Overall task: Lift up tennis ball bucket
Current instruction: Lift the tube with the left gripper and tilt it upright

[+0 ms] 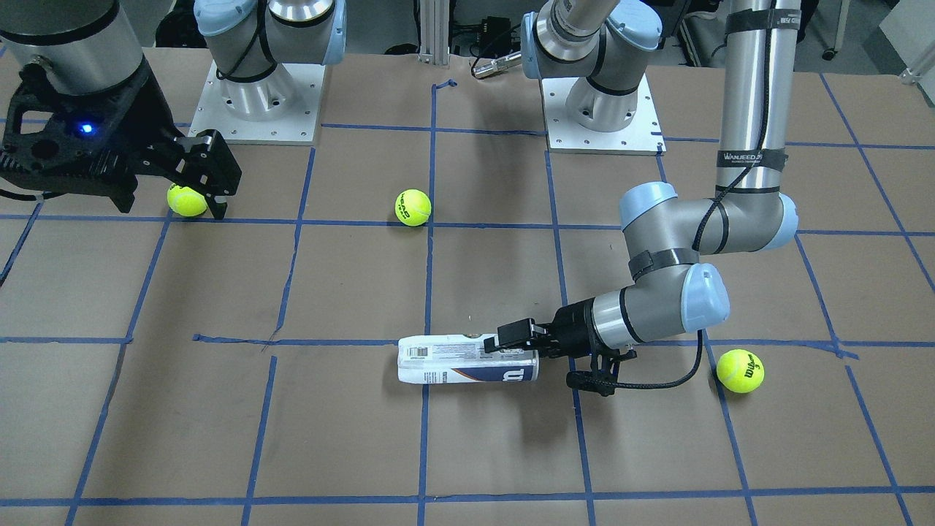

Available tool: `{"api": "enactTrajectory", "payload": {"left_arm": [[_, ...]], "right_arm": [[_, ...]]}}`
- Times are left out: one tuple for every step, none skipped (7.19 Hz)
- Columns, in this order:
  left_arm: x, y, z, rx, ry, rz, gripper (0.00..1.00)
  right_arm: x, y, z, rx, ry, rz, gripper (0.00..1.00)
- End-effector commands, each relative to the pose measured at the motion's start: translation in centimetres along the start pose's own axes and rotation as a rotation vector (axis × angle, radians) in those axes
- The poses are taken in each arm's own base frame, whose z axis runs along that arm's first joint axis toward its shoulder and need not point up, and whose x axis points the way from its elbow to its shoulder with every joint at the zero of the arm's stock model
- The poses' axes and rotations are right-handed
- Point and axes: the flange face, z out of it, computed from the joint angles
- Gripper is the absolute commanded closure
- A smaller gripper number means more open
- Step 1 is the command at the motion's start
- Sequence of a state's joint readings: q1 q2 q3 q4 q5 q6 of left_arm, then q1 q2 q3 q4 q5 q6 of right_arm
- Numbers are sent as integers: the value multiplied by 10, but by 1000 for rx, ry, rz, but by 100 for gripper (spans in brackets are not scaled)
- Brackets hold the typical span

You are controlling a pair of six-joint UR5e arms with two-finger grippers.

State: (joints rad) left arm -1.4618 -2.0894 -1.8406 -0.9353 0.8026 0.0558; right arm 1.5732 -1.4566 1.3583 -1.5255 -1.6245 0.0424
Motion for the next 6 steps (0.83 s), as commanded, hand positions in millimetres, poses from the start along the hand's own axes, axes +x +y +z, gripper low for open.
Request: {"api": "enactTrajectory", "payload": {"left_arm": [[0, -4, -2, 12, -21, -148, 100], [18, -16, -19, 50, 6, -242, 100], [53, -31, -56, 124, 15, -354, 100], [87, -46, -82, 177, 39, -437, 100], [115, -56, -105, 224, 37, -448, 100], [135, -64, -130, 290, -19, -441, 100]], "right_arm": [[1, -1, -1, 4, 3, 11, 0], [1, -1, 0, 1, 2, 12, 0], [1, 2, -5, 10, 1, 13, 0], [2, 3, -5, 7, 0, 16, 0], [1, 4, -5, 6, 7, 37, 0], [1, 3, -8, 20, 15, 36, 7]]}}
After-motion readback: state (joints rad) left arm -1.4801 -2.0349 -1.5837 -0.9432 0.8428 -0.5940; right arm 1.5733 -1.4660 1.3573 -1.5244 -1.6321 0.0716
